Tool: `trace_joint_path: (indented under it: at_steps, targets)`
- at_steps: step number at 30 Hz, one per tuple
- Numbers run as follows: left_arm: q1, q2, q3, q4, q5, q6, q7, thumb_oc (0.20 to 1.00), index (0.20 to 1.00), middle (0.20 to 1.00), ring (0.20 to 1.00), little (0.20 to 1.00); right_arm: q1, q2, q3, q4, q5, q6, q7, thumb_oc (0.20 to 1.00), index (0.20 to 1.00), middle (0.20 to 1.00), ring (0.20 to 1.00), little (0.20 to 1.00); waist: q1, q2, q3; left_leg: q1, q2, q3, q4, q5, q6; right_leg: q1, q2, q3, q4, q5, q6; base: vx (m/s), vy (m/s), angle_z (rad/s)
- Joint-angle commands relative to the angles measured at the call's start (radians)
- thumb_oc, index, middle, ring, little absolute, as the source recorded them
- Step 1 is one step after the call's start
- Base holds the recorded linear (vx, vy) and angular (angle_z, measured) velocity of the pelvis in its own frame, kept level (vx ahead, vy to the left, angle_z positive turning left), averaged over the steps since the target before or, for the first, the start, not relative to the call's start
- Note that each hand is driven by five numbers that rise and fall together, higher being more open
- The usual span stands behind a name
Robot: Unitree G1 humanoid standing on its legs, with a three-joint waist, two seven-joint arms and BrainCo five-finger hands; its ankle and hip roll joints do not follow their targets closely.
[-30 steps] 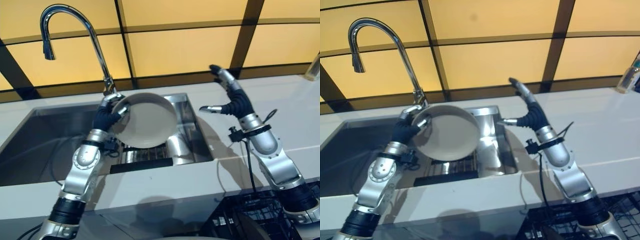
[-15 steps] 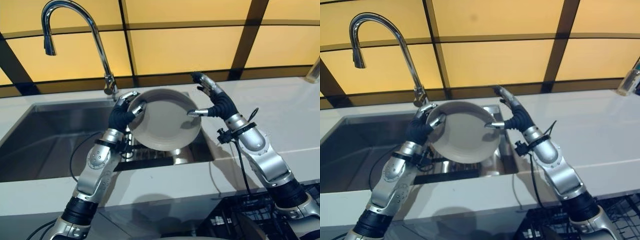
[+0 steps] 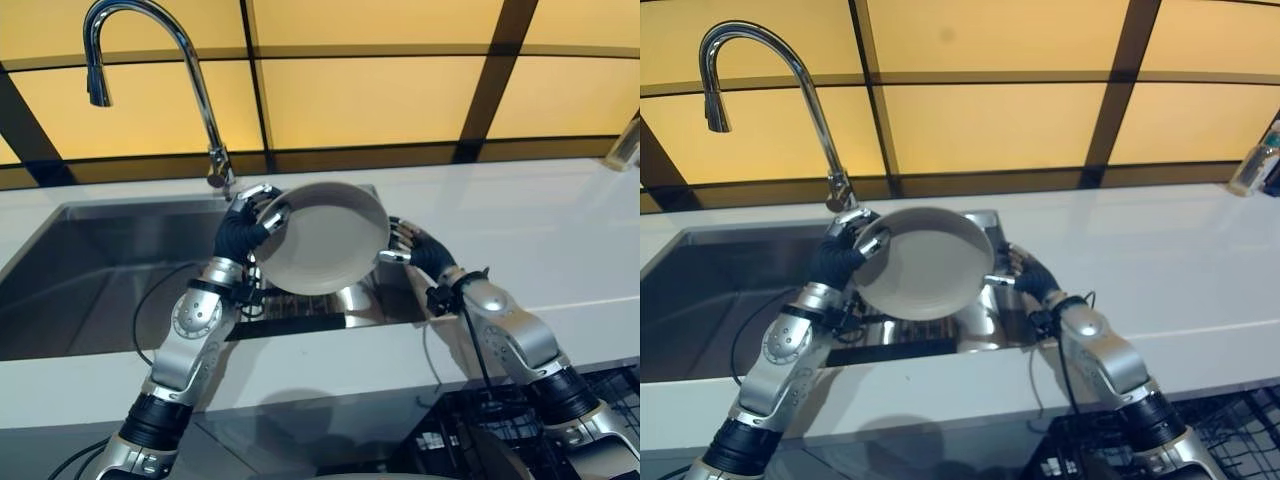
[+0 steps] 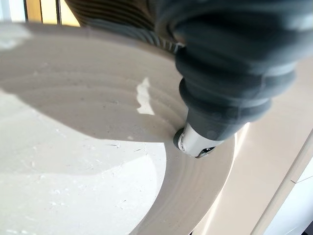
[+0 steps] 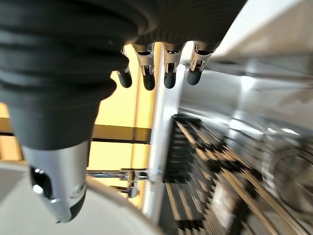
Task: Pick up plates and place into dishwasher.
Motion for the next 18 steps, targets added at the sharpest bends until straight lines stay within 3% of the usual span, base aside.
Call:
trace_joint_path:
  at_steps: [1, 10, 18]
  targets:
    - [-0.049, 0.016, 0.010, -0.008, -0.068, -0.091, -0.016, 0.200, 0.200, 0.200, 0.200, 0.200, -0.034, 0.033, 0.017, 0.036, 0.054, -0.033, -0.004, 1.000, 1.000, 1.000, 1.000, 1.000, 0.025, -0.058, -0.054, -0.068, -0.053, 0.002, 0.057, -0.075, 0.036, 0.007, 0.011, 0.003, 0.004, -0.099, 0.021, 0.00, 0.000, 0.00]
    - [-0.032, -0.047, -0.043, -0.010, -0.105, -0.067, -0.046, 0.200, 0.200, 0.200, 0.200, 0.200, -0.072, 0.098, 0.044, 0.063, 0.071, -0.085, -0.060, 1.000, 1.000, 1.000, 1.000, 1.000, 0.040, -0.063, -0.040, -0.074, -0.060, 0.001, 0.094, -0.097, 0.046, 0.010, 0.009, 0.011, 0.007, -0.099, 0.019, 0.00, 0.000, 0.00]
    - [-0.020, -0.053, -0.069, -0.004, -0.128, -0.027, -0.063, 0.200, 0.200, 0.200, 0.200, 0.200, -0.086, 0.097, -0.003, 0.058, 0.133, -0.128, -0.128, 1.000, 1.000, 1.000, 1.000, 1.000, 0.036, -0.062, -0.033, -0.075, -0.062, 0.006, 0.111, -0.107, 0.052, 0.003, 0.006, 0.021, 0.009, -0.091, 0.023, 0.00, 0.000, 0.00]
